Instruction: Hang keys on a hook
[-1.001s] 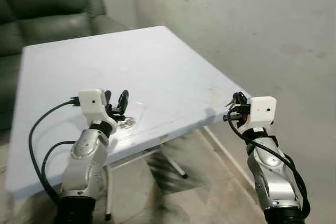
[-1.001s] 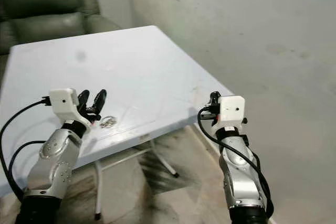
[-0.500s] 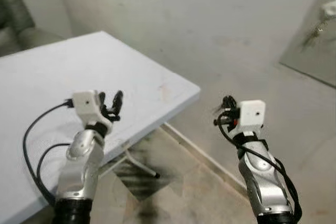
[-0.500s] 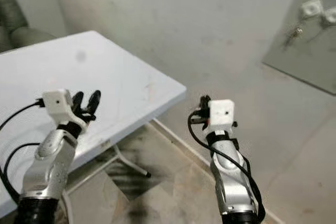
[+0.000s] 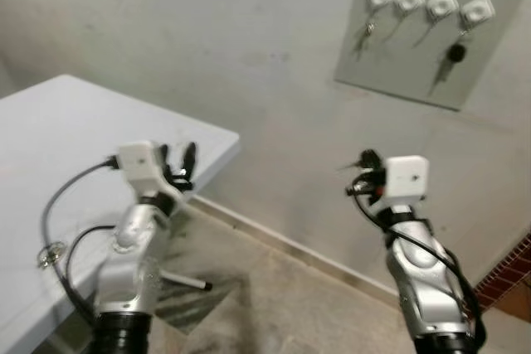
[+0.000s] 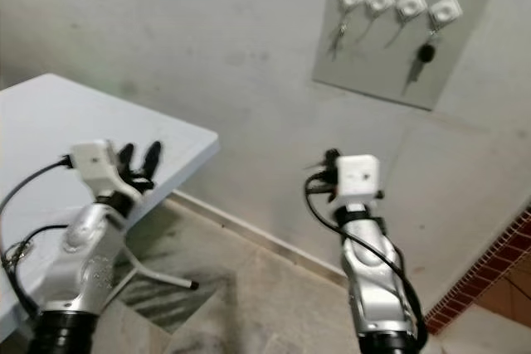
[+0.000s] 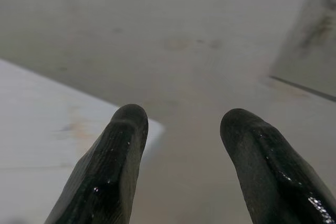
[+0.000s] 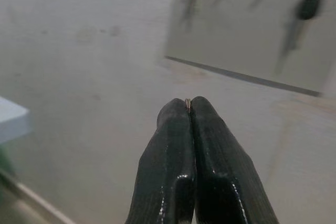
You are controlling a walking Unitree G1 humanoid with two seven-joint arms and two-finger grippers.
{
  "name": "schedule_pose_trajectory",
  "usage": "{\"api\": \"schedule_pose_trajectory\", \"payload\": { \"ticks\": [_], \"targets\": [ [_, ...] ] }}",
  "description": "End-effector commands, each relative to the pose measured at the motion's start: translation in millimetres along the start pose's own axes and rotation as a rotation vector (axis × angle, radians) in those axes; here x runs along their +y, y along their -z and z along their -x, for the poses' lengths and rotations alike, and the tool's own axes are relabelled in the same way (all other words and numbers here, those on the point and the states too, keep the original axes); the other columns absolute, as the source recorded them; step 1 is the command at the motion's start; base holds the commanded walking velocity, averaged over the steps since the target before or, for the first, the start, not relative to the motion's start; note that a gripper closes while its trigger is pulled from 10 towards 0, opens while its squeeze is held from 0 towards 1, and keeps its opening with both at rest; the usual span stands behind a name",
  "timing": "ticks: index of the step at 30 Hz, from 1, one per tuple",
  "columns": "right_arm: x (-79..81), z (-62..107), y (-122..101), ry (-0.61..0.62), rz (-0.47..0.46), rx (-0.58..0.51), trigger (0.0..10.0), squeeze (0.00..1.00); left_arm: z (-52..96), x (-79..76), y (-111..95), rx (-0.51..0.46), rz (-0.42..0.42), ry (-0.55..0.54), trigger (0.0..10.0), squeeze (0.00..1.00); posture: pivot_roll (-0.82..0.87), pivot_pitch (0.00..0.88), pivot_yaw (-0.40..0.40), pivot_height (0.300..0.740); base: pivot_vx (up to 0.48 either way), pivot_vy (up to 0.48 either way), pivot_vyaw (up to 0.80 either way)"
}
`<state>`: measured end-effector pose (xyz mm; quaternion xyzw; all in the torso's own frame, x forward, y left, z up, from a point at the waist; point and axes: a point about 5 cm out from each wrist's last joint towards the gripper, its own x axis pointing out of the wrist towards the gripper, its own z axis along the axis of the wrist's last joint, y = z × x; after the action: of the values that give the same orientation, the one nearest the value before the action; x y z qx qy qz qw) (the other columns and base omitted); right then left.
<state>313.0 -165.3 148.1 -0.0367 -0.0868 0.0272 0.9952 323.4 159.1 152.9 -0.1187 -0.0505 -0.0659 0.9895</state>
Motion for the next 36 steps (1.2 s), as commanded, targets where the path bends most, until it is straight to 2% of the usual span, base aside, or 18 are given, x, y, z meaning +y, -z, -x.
{"api": "schedule_pose_trajectory", "payload": {
  "ticks": [1, 15, 18, 24, 36],
  "targets": [
    [5.1, -2.1, -4.8, -0.014, -0.011, -0.018, 10.0, 0.00, -0.2, 5.1, -4.0, -0.008, -0.012, -0.018, 10.0, 0.00, 0.19, 0.000, 0.010, 0.736, 0.000, 0.000, -0.77],
    [5.1, -2.1, -4.8, -0.014, -0.011, -0.018, 10.0, 0.00, -0.2, 5.1, -4.0, -0.008, -0.012, -0.018, 10.0, 0.00, 0.19, 0.000, 0.010, 0.736, 0.000, 0.000, -0.77],
    [-0.2, -3.4, -6.8, -0.023, 0.035, -0.010, 10.0, 0.00, -2.7, -2.1, 2.2, 0.035, 0.018, -0.013, 10.0, 0.00, 0.19, 0.000, -0.015, 0.736, 0.000, 0.000, -0.75],
    [-0.8, -4.6, -6.8, -0.017, 0.050, -0.011, 10.0, 0.00, -2.6, -1.7, 1.5, 0.036, 0.019, -0.009, 10.0, 0.00, 0.19, 0.000, -0.015, 0.736, 0.000, 0.000, -0.74],
    [-0.9, -2.5, -7.8, -0.013, 0.044, -0.024, 10.0, 0.00, -1.8, -2.1, 1.7, 0.039, 0.018, -0.012, 10.0, 0.00, 0.19, 0.000, -0.014, 0.736, 0.000, 0.000, -0.03]
  ]
}}
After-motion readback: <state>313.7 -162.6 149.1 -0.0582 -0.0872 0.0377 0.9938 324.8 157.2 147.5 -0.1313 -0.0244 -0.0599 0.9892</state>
